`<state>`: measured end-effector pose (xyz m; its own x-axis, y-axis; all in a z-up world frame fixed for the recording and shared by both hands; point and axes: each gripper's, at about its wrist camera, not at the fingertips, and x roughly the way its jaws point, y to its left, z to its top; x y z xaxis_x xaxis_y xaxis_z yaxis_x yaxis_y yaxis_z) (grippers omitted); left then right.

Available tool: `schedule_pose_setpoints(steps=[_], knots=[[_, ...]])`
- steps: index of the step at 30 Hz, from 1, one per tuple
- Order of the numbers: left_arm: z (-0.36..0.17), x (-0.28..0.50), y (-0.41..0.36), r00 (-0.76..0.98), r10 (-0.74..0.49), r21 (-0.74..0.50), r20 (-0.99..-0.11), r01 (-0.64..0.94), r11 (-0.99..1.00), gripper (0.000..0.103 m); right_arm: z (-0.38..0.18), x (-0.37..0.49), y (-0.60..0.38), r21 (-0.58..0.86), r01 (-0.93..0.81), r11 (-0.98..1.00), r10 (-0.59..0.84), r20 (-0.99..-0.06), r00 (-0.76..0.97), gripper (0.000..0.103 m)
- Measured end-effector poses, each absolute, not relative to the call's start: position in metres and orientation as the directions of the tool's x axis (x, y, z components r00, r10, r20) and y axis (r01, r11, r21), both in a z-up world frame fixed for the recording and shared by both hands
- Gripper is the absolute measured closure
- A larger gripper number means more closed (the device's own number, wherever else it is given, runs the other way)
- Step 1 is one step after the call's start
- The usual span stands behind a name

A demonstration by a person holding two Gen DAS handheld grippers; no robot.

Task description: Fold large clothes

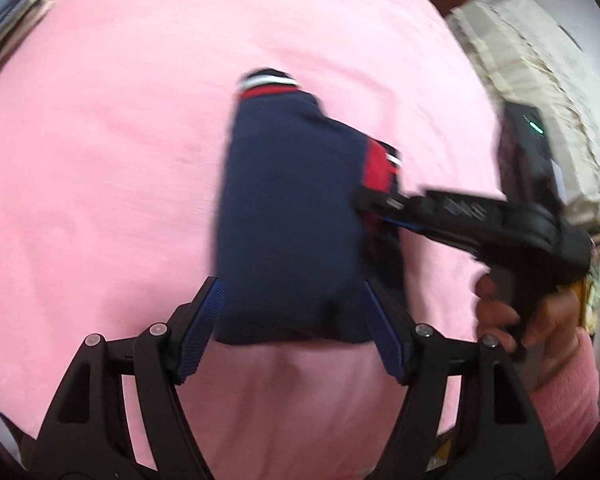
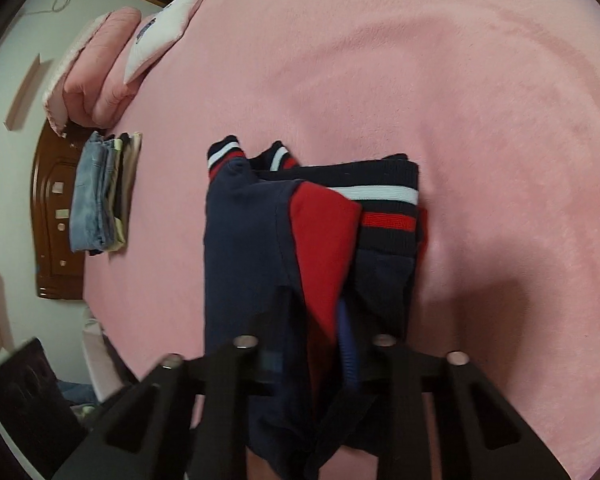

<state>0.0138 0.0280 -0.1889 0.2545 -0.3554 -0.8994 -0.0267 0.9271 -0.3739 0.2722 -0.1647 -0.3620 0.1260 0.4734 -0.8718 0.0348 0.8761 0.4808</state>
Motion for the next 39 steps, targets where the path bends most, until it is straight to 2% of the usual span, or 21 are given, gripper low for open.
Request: schedule_pose_setpoints(steps=[1,6,8,15,16,18,19,21,23,27,29,33,37,39], knots=[[-0.189,0.015,0.031,0.257,-0.347,-0.369,-0.902,-0.042,0.928,0.035,-0.365,0.272,-0.162,0.490,0.031,0.871,0.482,-0.866,0.132,0.099],[-0.183,0.028,0.050,0.277,-0.323,-0.361,-0.905,-0.097,0.928,0.035,-0.326,0.256,-0.176,0.508,-0.033,0.860,0.498,-0.826,0.262,0.100],[-0.180,0.032,0.050,0.273,-0.319,-0.354,-0.908,-0.090,0.931,0.035,-0.314,0.249,-0.186,0.485,-0.041,0.873,0.479,-0.839,0.258,0.100],[-0.191,0.046,0.032,0.245,-0.308,-0.338,-0.919,-0.089,0.937,0.035,-0.347,0.235,-0.214,0.374,0.102,0.922,0.339,-0.905,0.256,0.100],[-0.196,0.047,0.029,0.234,-0.306,-0.333,-0.923,-0.088,0.939,0.035,-0.357,0.234,-0.214,0.325,0.105,0.940,0.292,-0.925,0.241,0.100],[-0.203,0.051,0.023,0.219,-0.289,-0.311,-0.932,-0.074,0.947,0.035,-0.373,0.234,-0.211,0.078,0.121,0.990,0.054,-0.980,0.190,0.103],[-0.202,0.052,0.019,0.217,-0.273,-0.290,-0.937,-0.054,0.955,0.035,-0.379,0.233,-0.215,0.007,0.134,0.991,-0.016,-0.985,0.170,0.103],[-0.201,0.056,0.011,0.228,-0.238,-0.248,-0.944,-0.013,0.969,0.035,-0.377,0.228,-0.236,0.147,0.238,0.960,0.098,-0.974,0.204,0.103],[-0.196,0.060,0.009,0.256,-0.206,-0.210,-0.944,0.014,0.978,0.035,-0.371,0.224,-0.249,0.210,0.297,0.931,0.143,-0.962,0.231,0.102],[-0.192,0.074,0.018,0.297,-0.191,-0.203,-0.936,-0.008,0.979,0.035,-0.349,0.223,-0.242,0.217,0.199,0.956,0.156,-0.946,0.283,0.102],[-0.190,0.079,0.026,0.322,-0.158,-0.182,-0.933,-0.045,0.982,0.035,-0.337,0.223,-0.229,0.281,0.143,0.949,0.227,-0.923,0.312,0.102],[-0.197,0.090,0.038,0.324,-0.141,-0.175,-0.935,-0.080,0.981,0.037,-0.321,0.226,-0.191,0.505,0.006,0.863,0.473,-0.813,0.339,0.102],[-0.210,0.094,0.039,0.286,-0.208,-0.244,-0.935,-0.094,0.965,0.071,-0.333,0.238,-0.132,0.624,-0.067,0.779,0.625,-0.763,0.164,0.102],[-0.222,0.091,0.035,0.230,-0.267,-0.297,-0.936,-0.109,0.949,0.077,-0.347,0.239,-0.111,0.556,-0.099,0.825,0.565,-0.818,0.114,0.100]])
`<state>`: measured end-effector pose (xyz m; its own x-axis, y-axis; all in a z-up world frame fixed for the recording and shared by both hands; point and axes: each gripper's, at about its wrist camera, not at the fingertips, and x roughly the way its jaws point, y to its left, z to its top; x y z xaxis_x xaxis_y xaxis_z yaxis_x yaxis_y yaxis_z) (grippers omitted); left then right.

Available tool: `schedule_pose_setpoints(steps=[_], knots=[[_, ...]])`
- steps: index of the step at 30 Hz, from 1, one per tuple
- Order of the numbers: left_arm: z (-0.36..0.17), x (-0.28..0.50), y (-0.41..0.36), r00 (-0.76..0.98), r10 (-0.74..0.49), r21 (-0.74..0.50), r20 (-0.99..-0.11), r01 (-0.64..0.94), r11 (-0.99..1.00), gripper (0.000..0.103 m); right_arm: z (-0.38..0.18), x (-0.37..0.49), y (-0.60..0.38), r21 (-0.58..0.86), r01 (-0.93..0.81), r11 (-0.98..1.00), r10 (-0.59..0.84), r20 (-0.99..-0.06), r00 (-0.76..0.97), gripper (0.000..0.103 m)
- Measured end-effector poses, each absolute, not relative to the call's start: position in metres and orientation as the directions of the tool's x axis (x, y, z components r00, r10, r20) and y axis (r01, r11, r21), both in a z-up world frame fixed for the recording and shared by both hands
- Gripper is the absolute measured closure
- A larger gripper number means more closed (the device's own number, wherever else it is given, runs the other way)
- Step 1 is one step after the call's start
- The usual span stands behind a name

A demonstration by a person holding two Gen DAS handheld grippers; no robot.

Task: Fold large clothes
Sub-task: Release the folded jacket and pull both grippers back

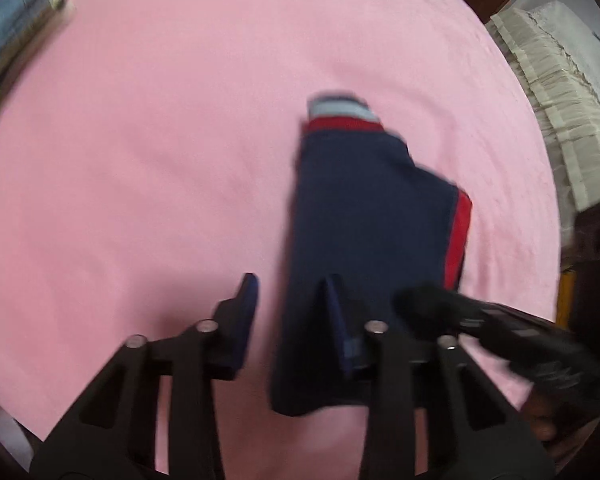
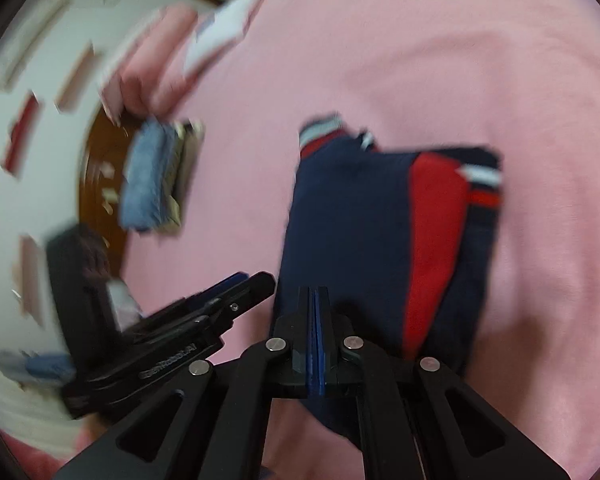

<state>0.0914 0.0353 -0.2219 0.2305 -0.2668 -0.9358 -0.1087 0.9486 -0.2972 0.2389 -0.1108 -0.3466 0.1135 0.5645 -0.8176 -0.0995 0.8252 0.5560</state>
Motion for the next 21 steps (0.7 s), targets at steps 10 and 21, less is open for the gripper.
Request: schedule_pose_setpoints(steps=[10,21], knots=[[-0.237,0.075,0.012,0.200,-0.300,-0.316,-0.933,-0.050,0.948,0.077,-0.382,0.225,-0.146,0.370,0.117,0.922,0.344,-0.918,0.199,0.103],[-0.238,0.051,0.026,0.212,-0.313,-0.338,-0.926,-0.094,0.937,0.077,-0.383,0.199,-0.146,0.162,0.233,0.959,0.130,-0.980,0.148,0.103]])
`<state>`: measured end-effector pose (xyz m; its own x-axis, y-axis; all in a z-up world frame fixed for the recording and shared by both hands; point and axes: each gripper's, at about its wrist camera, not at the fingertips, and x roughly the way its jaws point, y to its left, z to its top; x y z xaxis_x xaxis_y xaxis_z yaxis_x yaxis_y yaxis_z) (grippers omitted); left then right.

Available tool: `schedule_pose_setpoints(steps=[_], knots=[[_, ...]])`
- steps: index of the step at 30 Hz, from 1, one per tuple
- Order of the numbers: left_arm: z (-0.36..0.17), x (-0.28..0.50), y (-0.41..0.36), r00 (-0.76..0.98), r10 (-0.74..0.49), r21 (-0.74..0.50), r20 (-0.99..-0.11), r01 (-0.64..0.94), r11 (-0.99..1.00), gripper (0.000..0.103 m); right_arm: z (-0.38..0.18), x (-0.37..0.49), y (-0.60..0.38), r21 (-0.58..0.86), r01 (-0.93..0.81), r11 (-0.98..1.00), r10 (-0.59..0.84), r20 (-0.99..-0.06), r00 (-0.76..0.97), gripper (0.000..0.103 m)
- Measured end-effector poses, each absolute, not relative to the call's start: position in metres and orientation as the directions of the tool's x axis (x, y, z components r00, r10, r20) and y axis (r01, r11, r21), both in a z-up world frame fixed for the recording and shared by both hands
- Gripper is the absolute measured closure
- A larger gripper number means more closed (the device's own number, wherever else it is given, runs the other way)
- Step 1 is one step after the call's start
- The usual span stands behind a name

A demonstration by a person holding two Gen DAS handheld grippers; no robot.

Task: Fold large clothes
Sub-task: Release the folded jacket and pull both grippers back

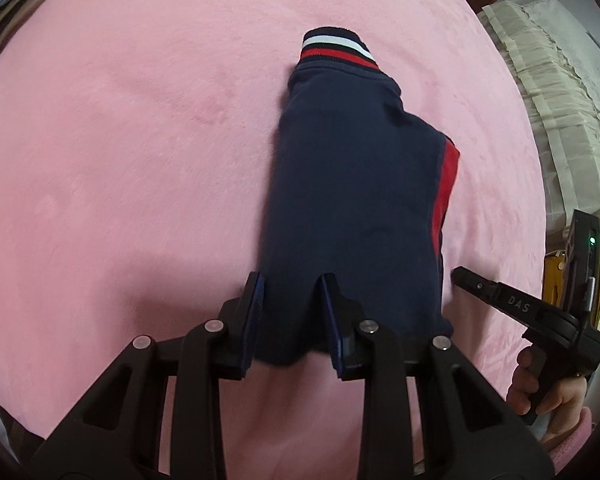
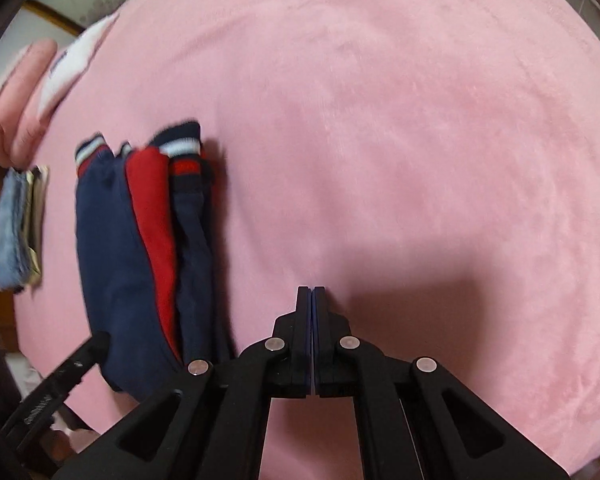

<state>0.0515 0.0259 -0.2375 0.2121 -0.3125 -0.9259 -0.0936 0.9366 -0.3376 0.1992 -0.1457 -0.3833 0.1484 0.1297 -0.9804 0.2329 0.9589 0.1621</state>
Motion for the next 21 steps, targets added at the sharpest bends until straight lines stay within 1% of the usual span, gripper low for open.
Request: schedule_pose_setpoints(steps=[2,3,4,6,7,8,12,13,14,15,16,17,18,21], knots=[[-0.235,0.046,0.027,0.214,-0.304,-0.327,-0.928,-0.082,0.941,0.077,-0.385,0.181,-0.140,0.154,0.232,0.960,0.126,-0.983,0.130,0.103],[-0.232,0.041,0.028,0.214,-0.304,-0.327,-0.928,-0.077,0.942,0.077,-0.385,0.177,-0.133,0.145,0.232,0.962,0.119,-0.985,0.121,0.102],[-0.229,0.040,0.029,0.214,-0.302,-0.324,-0.929,-0.076,0.943,0.077,-0.385,0.173,-0.125,0.131,0.233,0.964,0.106,-0.987,0.118,0.098],[-0.224,0.032,0.026,0.196,-0.278,-0.294,-0.941,-0.062,0.954,0.077,-0.381,0.163,-0.108,0.119,0.229,0.966,0.092,-0.988,0.125,0.088],[-0.221,0.028,0.026,0.176,-0.256,-0.269,-0.951,-0.054,0.962,0.077,-0.379,0.158,-0.099,0.120,0.227,0.967,0.094,-0.988,0.125,0.073],[-0.220,0.027,0.025,0.154,-0.234,-0.243,-0.960,-0.045,0.969,0.077,-0.378,0.151,-0.090,0.122,0.223,0.967,0.097,-0.988,0.123,0.062],[-0.216,0.017,0.025,0.154,-0.168,-0.175,-0.974,-0.029,0.984,0.077,-0.367,0.134,-0.049,0.113,0.188,0.976,0.091,-0.989,0.119,0.057],[-0.213,0.017,0.026,0.165,-0.165,-0.170,-0.972,-0.016,0.985,0.074,-0.363,0.130,-0.041,0.095,0.181,0.979,0.073,-0.989,0.125,0.056],[-0.208,0.017,0.025,0.175,-0.153,-0.156,-0.973,-0.001,0.988,0.070,-0.360,0.128,-0.036,0.072,0.176,0.982,0.049,-0.990,0.131,0.052],[-0.204,0.018,0.025,0.184,-0.134,-0.136,-0.974,0.003,0.991,0.062,-0.354,0.127,-0.027,0.052,0.173,0.984,0.028,-0.990,0.137,0.048],[-0.200,0.019,0.025,0.191,-0.116,-0.118,-0.975,0.002,0.993,0.055,-0.349,0.124,-0.027,0.039,0.171,0.985,0.015,-0.990,0.141,0.041],[-0.197,0.021,0.026,0.195,-0.108,-0.111,-0.975,0.000,0.994,0.053,-0.345,0.123,-0.031,0.033,0.171,0.985,0.008,-0.990,0.143,0.038],[-0.194,0.023,0.026,0.195,-0.105,-0.107,-0.975,-0.003,0.994,0.052,-0.340,0.123,-0.023,0.029,0.176,0.984,0.003,-0.989,0.148,0.037],[-0.185,0.028,0.027,0.183,-0.108,-0.113,-0.977,-0.013,0.994,0.051,-0.323,0.125,-0.030,0.046,0.190,0.981,0.013,-0.985,0.169,0.029]])
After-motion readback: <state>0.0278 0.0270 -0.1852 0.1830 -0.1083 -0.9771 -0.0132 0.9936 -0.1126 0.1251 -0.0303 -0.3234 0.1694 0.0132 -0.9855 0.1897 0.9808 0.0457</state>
